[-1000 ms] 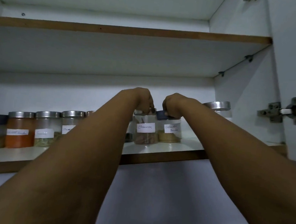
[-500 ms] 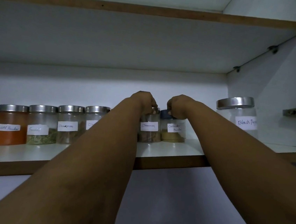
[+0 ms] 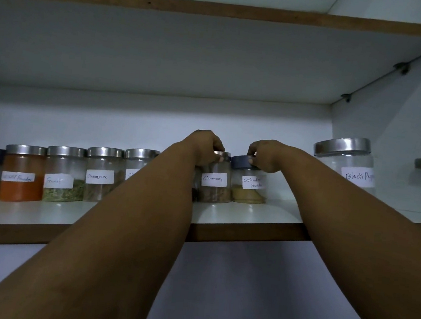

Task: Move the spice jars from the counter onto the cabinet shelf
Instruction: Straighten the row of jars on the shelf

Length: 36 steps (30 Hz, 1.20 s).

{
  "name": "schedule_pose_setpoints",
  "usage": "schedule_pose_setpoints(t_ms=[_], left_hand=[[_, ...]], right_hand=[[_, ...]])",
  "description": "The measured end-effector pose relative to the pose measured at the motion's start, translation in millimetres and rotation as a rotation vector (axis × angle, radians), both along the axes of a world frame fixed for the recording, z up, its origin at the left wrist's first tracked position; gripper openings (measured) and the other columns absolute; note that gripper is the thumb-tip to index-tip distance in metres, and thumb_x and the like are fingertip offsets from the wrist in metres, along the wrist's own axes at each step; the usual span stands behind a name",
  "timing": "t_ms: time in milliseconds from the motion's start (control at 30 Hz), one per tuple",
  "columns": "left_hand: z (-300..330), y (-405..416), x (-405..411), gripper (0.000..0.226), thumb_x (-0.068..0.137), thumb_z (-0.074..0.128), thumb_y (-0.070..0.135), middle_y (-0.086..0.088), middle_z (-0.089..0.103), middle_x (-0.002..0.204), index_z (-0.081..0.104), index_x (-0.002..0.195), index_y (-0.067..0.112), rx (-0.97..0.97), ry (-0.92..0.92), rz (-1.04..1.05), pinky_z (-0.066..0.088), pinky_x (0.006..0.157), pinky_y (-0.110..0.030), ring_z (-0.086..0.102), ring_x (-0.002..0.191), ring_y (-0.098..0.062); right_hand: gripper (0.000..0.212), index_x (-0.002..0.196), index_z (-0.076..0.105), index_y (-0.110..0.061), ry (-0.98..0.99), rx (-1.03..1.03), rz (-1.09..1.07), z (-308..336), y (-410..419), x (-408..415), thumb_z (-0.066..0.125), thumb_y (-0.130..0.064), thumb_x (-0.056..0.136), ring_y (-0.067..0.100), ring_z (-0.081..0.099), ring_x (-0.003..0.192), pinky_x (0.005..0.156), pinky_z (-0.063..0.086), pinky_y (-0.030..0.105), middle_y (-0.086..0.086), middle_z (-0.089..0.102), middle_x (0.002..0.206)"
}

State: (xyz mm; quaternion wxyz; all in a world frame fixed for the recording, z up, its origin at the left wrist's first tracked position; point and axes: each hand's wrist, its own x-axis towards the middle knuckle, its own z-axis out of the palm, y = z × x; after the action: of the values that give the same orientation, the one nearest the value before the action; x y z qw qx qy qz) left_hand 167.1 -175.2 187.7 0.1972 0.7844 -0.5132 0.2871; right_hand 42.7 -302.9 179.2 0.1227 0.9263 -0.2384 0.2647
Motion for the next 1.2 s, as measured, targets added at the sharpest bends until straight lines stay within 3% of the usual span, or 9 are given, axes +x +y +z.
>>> schedule_pose_setpoints(t_ms=[167, 300, 367, 467, 633, 733, 900, 1100, 1200], left_hand=[[0.9, -2.5, 2.1, 0.029, 0.094, 0.063, 0.023, -0.005, 0.067, 0.122, 0.068, 0.120, 0.013, 0.010, -0.014, 0.004, 0.043, 0.089, -0.027, 0.059, 0.112, -0.021], [-0.1, -7.2, -3.2, 0.033, 0.102, 0.043, 0.035, -0.011, 0.067, 0.113, 0.067, 0.100, 0.011, 0.019, 0.019, 0.029, 0.038, 0.081, -0.029, 0.056, 0.097, -0.022], [-2.2, -7.2, -10.6, 0.043, 0.105, 0.034, 0.038, -0.013, 0.064, 0.119, 0.065, 0.110, 0.008, 0.019, 0.010, 0.038, 0.038, 0.086, -0.030, 0.055, 0.104, -0.025], [1.1, 1.6, -33.0, 0.041, 0.105, 0.036, 0.032, -0.014, 0.063, 0.123, 0.062, 0.122, 0.006, -0.124, -0.083, 0.004, 0.043, 0.095, -0.035, 0.057, 0.111, -0.027], [-20.3, 23.7, -104.1, 0.024, 0.091, 0.049, 0.023, -0.011, 0.068, 0.097, 0.067, 0.096, 0.008, -0.375, -0.248, 0.036, 0.046, 0.069, -0.033, 0.062, 0.090, -0.029], [-74.5, 32.4, -131.8, 0.028, 0.091, 0.047, 0.027, -0.012, 0.068, 0.099, 0.067, 0.100, 0.009, -0.435, -0.258, 0.100, 0.047, 0.075, -0.036, 0.061, 0.094, -0.031], [-156.0, 28.9, -165.8, 0.041, 0.097, 0.046, 0.029, -0.007, 0.059, 0.058, 0.066, 0.065, 0.014, -0.499, -0.496, 0.088, 0.034, 0.050, -0.028, 0.054, 0.051, -0.024], [-156.8, 22.6, -161.8, 0.036, 0.090, 0.051, 0.023, -0.001, 0.052, 0.051, 0.057, 0.055, 0.014, -0.746, -0.563, 0.026, 0.037, 0.050, -0.029, 0.050, 0.048, -0.019], [-160.5, 17.3, -158.1, 0.036, 0.088, 0.051, 0.021, -0.001, 0.049, 0.050, 0.054, 0.053, 0.013, -0.809, -0.583, -0.014, 0.036, 0.051, -0.027, 0.047, 0.047, -0.018]], right_hand=[[0.039, 0.138, 0.047, -0.006, -0.001, 0.022, 0.002, 1.2, -0.6, -0.1, 0.042, -0.021, 0.103, 0.029, 0.047, 0.127, 0.100, 0.038, 0.031, 0.014, 0.048, 0.142], [0.043, 0.142, 0.038, -0.007, -0.075, 0.120, 0.017, -2.0, 3.9, 5.0, 0.041, -0.027, 0.103, 0.034, 0.046, 0.126, 0.102, 0.038, 0.038, 0.019, 0.038, 0.144], [0.041, 0.140, 0.035, -0.011, -0.230, 0.193, 0.076, -2.2, 7.1, 7.2, 0.042, -0.026, 0.103, 0.037, 0.047, 0.123, 0.101, 0.042, 0.042, 0.019, 0.027, 0.145], [0.030, 0.127, 0.046, -0.012, -0.598, 0.135, 0.256, 0.6, 15.7, 5.6, 0.044, -0.027, 0.102, 0.033, 0.042, 0.120, 0.091, 0.040, 0.035, 0.014, 0.035, 0.137], [0.022, 0.102, 0.058, 0.000, -0.994, -0.015, 0.452, 6.1, 49.9, -17.7, 0.040, -0.013, 0.102, 0.029, 0.047, 0.101, 0.077, 0.030, 0.022, 0.018, 0.051, 0.108], [0.023, 0.105, 0.055, 0.003, -0.925, -0.120, 0.475, 23.2, 56.9, -44.0, 0.039, 0.007, 0.089, 0.031, 0.047, 0.101, 0.079, 0.035, 0.027, 0.022, 0.048, 0.110], [0.035, 0.120, 0.055, -0.005, -0.848, -0.042, 0.291, 59.8, 55.4, -110.9, 0.039, 0.002, 0.089, 0.030, 0.044, 0.121, 0.094, 0.035, 0.026, 0.017, 0.048, 0.129], [0.035, 0.129, 0.057, -0.014, -0.104, -0.001, -0.041, 46.8, 50.7, -176.2, 0.046, -0.032, 0.101, 0.027, 0.049, 0.124, 0.103, 0.034, 0.040, 0.009, 0.055, 0.135], [0.035, 0.129, 0.059, -0.016, 0.007, -0.023, -0.093, 27.8, 33.7, -184.4, 0.044, -0.031, 0.102, 0.024, 0.052, 0.119, 0.100, 0.036, 0.038, 0.007, 0.058, 0.132]])
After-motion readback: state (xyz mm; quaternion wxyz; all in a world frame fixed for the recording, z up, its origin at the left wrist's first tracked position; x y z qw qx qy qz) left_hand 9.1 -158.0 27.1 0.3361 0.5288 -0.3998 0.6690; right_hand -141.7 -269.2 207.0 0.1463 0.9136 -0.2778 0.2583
